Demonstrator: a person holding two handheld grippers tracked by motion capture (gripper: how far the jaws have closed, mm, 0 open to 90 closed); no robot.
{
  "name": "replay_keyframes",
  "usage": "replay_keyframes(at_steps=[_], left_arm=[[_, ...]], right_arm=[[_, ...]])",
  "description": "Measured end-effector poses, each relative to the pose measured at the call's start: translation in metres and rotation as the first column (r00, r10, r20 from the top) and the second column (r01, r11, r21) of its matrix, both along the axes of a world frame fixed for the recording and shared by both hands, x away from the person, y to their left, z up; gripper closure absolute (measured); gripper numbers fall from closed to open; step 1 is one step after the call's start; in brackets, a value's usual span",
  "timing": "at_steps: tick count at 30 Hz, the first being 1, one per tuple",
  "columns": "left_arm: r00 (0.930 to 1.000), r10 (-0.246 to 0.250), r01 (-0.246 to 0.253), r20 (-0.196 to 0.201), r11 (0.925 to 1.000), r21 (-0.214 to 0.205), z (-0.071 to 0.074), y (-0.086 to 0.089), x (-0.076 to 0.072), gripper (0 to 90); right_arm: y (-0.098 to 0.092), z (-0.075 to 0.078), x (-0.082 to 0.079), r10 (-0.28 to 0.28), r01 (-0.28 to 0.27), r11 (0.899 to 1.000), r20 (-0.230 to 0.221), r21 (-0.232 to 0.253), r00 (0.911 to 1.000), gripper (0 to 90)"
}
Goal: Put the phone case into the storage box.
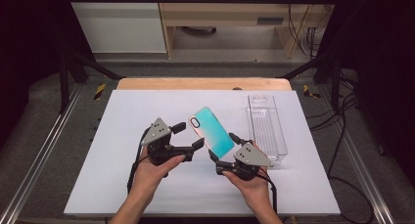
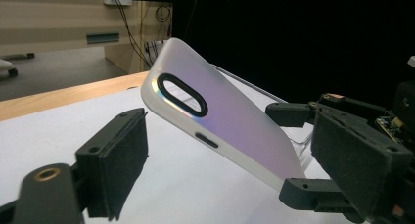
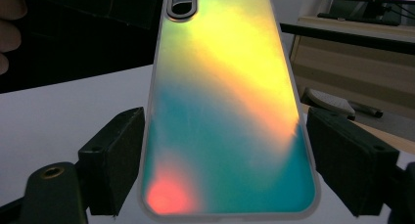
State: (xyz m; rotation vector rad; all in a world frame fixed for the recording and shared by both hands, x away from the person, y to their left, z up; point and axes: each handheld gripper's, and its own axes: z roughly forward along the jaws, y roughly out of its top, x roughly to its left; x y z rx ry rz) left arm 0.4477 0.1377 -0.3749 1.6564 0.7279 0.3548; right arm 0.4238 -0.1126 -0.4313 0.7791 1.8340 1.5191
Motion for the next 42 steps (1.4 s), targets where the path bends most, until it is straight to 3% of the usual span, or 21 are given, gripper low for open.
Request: replay_keyframes(at_steps=[5,16,22,28,33,42], left_arm=[[1.0,-0.004,0.004,-0.007,0.9998,-0.02,-0.002,0.002,0.0,22.8],[0.9985,0.011,-0.015,-0.053,0.998,-0.062,-0.008,0.009,0.009,30.6],[0.9961,0.0,-0.01,-0.088,0.9938,-0.11,-0.012,0.012,0.014,41.1],[0.9896,-0.009,-0.018,-0.144,0.9818,-0.189,-0.019,0.019,0.02,50.9],[0.9881,0.005,-0.034,-0.154,0.9819,-0.186,-0.019,0.021,0.02,58.5],[0.9865,0.003,-0.037,-0.163,0.9787,-0.202,-0.019,0.021,0.02,63.5]], right_arm=[[0.003,-0.001,-0.002,0.001,-0.001,1.0,0.008,0.001,1.0,17.5],[0.008,-0.002,-0.005,0.021,-0.021,1.0,0.019,0.003,0.9996,17.4],[0.013,-0.004,-0.006,0.04,-0.04,0.999,0.008,0.001,0.9992,17.4],[0.016,-0.009,-0.005,0.064,-0.064,0.998,-0.016,0.004,0.9978,17.4],[0.017,-0.011,-0.004,0.074,-0.074,0.997,-0.026,0.004,0.9969,17.4],[0.018,-0.014,-0.002,0.082,-0.082,0.997,-0.039,0.008,0.9959,17.4]])
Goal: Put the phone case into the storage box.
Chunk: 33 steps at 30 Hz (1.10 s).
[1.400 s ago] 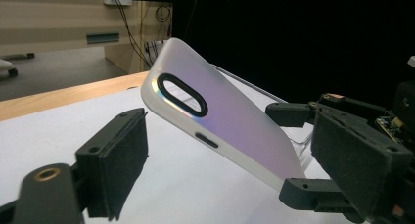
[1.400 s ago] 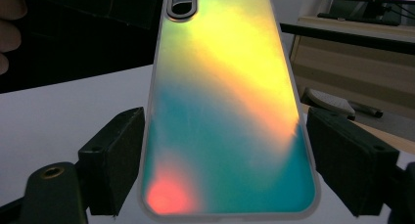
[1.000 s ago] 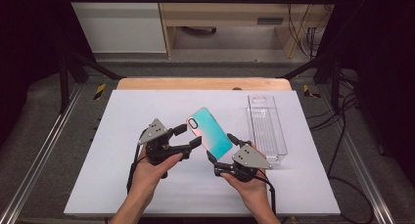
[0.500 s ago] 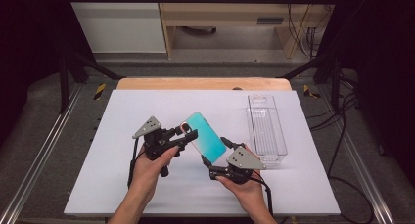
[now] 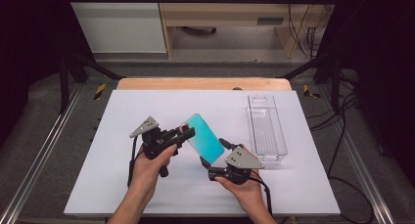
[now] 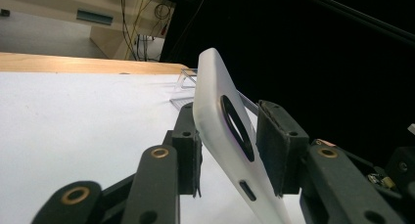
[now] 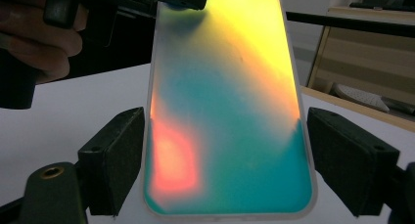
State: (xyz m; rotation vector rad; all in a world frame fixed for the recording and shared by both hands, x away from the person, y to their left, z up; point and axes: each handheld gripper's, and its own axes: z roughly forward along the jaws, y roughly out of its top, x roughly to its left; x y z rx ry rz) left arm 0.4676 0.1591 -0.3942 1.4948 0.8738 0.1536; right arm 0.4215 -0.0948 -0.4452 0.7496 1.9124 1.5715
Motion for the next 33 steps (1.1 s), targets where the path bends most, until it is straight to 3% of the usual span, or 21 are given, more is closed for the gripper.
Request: replay_keyframes(at_steps=[10,11,16,19,22,23,27,33], left_arm=[[0.9995,-0.019,0.018,-0.024,0.9992,-0.037,0.0,0.0,0.0,70.7],[0.9985,-0.05,0.049,-0.023,0.9969,-0.062,0.001,-0.001,0.0,73.6],[0.9949,-0.101,0.1,-0.007,0.9928,-0.065,0.005,-0.007,-0.004,80.0],[0.9921,-0.116,0.116,0.048,0.9932,0.0,0.01,-0.014,-0.009,80.4],[0.9908,-0.115,0.114,0.072,0.9933,0.023,0.012,-0.016,-0.012,80.5],[0.9897,-0.107,0.102,0.096,0.9934,0.052,0.014,-0.017,-0.013,80.6],[0.9854,-0.104,0.094,0.135,0.9923,0.08,0.015,-0.015,-0.015,80.6],[0.9807,-0.111,0.091,0.161,0.9882,0.123,0.014,-0.014,-0.017,80.6]], right_arm=[[-0.001,-0.004,0.003,0.019,-0.018,1.0,-0.022,0.016,0.9996,17.3],[-0.001,-0.005,0.004,0.024,-0.023,1.0,-0.033,0.018,0.9992,17.3],[0.001,-0.01,0.008,0.053,-0.051,0.998,-0.064,0.027,0.9965,17.2],[0.001,-0.012,0.012,0.085,-0.081,0.995,-0.096,0.051,0.9917,17.1],[0.001,-0.013,0.014,0.107,-0.101,0.993,-0.114,0.059,0.9877,16.7],[0.001,-0.012,0.014,0.112,-0.106,0.993,-0.114,0.058,0.9872,16.5],[0.001,-0.009,0.01,0.12,-0.115,0.992,-0.104,0.049,0.9873,12.9],[0.004,-0.003,0.006,0.132,-0.127,0.99,-0.091,0.061,0.9871,9.0]])
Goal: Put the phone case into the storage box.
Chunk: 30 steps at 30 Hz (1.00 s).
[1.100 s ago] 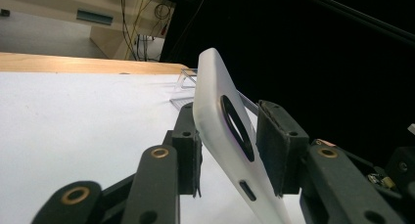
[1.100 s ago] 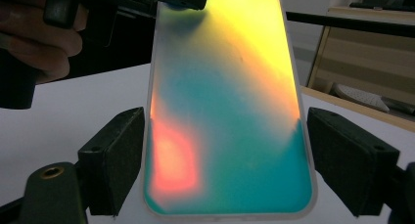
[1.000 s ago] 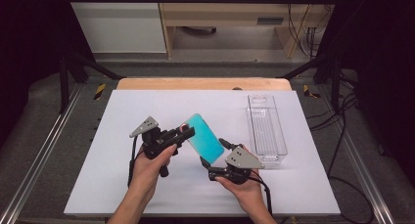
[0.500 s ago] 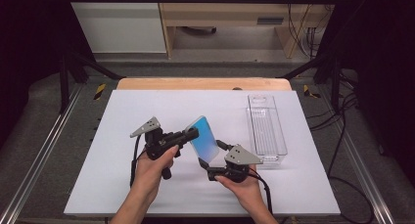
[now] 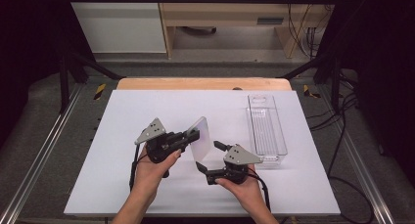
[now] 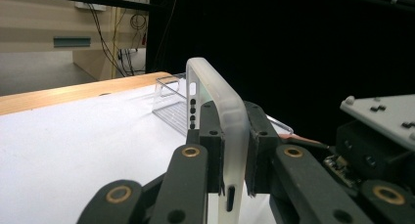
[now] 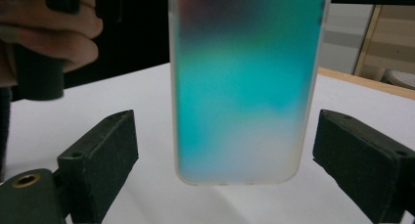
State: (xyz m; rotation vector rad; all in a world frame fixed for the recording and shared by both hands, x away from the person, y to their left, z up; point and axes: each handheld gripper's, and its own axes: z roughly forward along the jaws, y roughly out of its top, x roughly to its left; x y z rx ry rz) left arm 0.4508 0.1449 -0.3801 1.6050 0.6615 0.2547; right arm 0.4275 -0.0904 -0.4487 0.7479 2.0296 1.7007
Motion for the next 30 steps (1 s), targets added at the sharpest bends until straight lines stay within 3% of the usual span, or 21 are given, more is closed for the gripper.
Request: replay_keyframes(at_steps=[6,17,25,30], left_arm=[[0.9991,-0.026,0.025,0.034,0.9989,0.04,-0.001,-0.006,-0.007,80.6],[0.9962,-0.072,0.068,0.049,0.9943,0.082,-0.007,-0.029,-0.018,80.5],[0.9951,-0.084,0.08,0.052,0.9932,0.084,-0.011,-0.039,-0.02,80.6],[0.9951,-0.081,0.077,0.056,0.9938,0.08,-0.012,-0.039,-0.021,80.6]], right_arm=[[0.003,0.005,-0.003,-0.008,0.008,1.0,0.015,0.019,0.9998,5.7],[-0.005,0.011,-0.001,-0.068,0.066,0.996,0.023,0.056,0.9974,5.8],[-0.008,0.012,0.0,-0.081,0.08,0.995,0.019,0.062,0.9965,7.8],[-0.008,0.012,-0.001,-0.088,0.087,0.994,0.019,0.064,0.9959,14.4]])
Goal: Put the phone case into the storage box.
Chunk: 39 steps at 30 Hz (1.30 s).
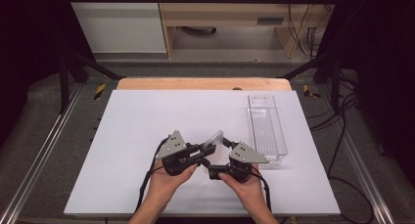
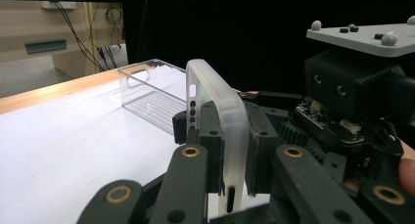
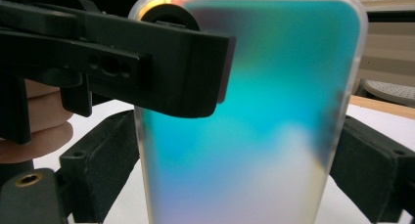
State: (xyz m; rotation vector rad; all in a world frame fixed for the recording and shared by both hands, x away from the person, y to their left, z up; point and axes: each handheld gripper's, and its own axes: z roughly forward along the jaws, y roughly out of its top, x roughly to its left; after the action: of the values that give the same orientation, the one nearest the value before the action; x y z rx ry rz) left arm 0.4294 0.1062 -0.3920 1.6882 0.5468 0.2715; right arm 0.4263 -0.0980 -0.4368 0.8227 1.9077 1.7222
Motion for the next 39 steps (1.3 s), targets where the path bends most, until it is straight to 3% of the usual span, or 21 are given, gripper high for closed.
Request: replay_keyframes(at_steps=[4,9,11,14,19,20,21,23,25,26,27,29,32,33,34,35,37,39], left_arm=[[0.9999,-0.003,0.003,-0.013,0.9996,-0.026,-0.001,0.001,0.001,80.6],[0.9998,0.008,-0.009,-0.016,0.999,-0.043,-0.003,0.001,0.001,78.8],[0.999,0.031,-0.033,-0.032,0.9969,-0.072,-0.002,0.002,0.002,67.1],[0.998,0.06,-0.062,-0.022,0.9908,-0.12,0.004,0.01,0.0,61.6],[0.9909,0.135,-0.133,0.001,0.981,-0.141,0.011,0.028,-0.004,48.3],[0.9829,0.183,-0.179,0.017,0.9748,-0.133,0.011,0.038,-0.004,42.7],[0.9829,0.183,-0.179,0.017,0.9748,-0.133,0.011,0.038,-0.004,39.8],[0.9688,0.245,-0.24,0.036,0.9645,-0.11,0.009,0.05,-0.005,35.2],[0.9441,0.324,-0.321,0.062,0.9456,-0.056,0.004,0.064,-0.006,29.0],[0.929,0.362,-0.359,0.077,0.9321,-0.048,0.0,0.071,-0.008,21.4],[0.9178,0.388,-0.386,0.084,0.9216,-0.044,-0.003,0.076,-0.009,20.1],[0.8872,0.453,-0.451,0.086,0.8914,-0.04,-0.013,0.092,-0.012,17.5],[0.8545,0.51,-0.511,0.098,0.8595,-0.021,-0.029,0.111,-0.016,11.4],[0.8403,0.531,-0.534,0.11,0.8454,0.001,-0.038,0.119,-0.018,9.8],[0.8328,0.54,-0.545,0.123,0.8383,0.012,-0.042,0.122,-0.019,8.9],[0.8328,0.54,-0.545,0.123,0.8383,0.012,-0.042,0.122,-0.019,8.7],[0.8216,0.553,-0.561,0.139,0.8272,0.026,-0.051,0.129,-0.02,8.3],[0.8169,0.56,-0.568,0.14,0.8224,0.029,-0.055,0.135,-0.019,8.3]], right_arm=[[-0.002,0.001,0.0,0.0,0.0,1.0,-0.004,0.004,1.0,16.7],[-0.003,0.004,0.0,-0.002,0.002,1.0,-0.017,-0.025,0.9999,17.3],[-0.005,0.005,0.0,-0.014,0.014,0.999,-0.012,-0.033,0.9998,17.3],[-0.011,0.005,0.001,-0.051,0.051,0.998,-0.012,-0.039,0.9986,17.3],[-0.021,0.007,0.004,-0.088,0.087,0.996,-0.02,-0.022,0.9959,17.3],[-0.024,0.008,0.005,-0.099,0.099,0.995,-0.018,-0.025,0.9949,17.4],[-0.024,0.008,0.005,-0.099,0.099,0.995,-0.018,-0.025,0.9949,17.4],[-0.026,0.008,0.006,-0.108,0.107,0.994,-0.019,-0.021,0.994,17.3],[-0.028,0.007,0.005,-0.12,0.12,0.993,-0.016,-0.02,0.9926,17.3],[-0.028,0.007,0.005,-0.125,0.125,0.992,-0.011,-0.028,0.9921,17.4],[-0.028,0.007,0.005,-0.131,0.13,0.991,-0.011,-0.028,0.9914,17.4],[-0.027,0.007,0.004,-0.134,0.134,0.991,-0.008,-0.027,0.9909,17.3],[-0.024,0.008,0.003,-0.145,0.145,0.988,0.006,-0.047,0.9894,17.4],[-0.022,0.009,0.002,-0.148,0.149,0.987,0.016,-0.062,0.9888,17.4],[-0.021,0.01,0.002,-0.149,0.15,0.986,0.019,-0.067,0.9887,17.4],[-0.021,0.01,0.002,-0.149,0.15,0.986,0.019,-0.067,0.9887,17.4],[-0.019,0.014,0.003,-0.15,0.152,0.986,0.03,-0.075,0.9882,17.4],[-0.018,0.018,0.004,-0.156,0.158,0.984,0.034,-0.082,0.9872,17.4]])
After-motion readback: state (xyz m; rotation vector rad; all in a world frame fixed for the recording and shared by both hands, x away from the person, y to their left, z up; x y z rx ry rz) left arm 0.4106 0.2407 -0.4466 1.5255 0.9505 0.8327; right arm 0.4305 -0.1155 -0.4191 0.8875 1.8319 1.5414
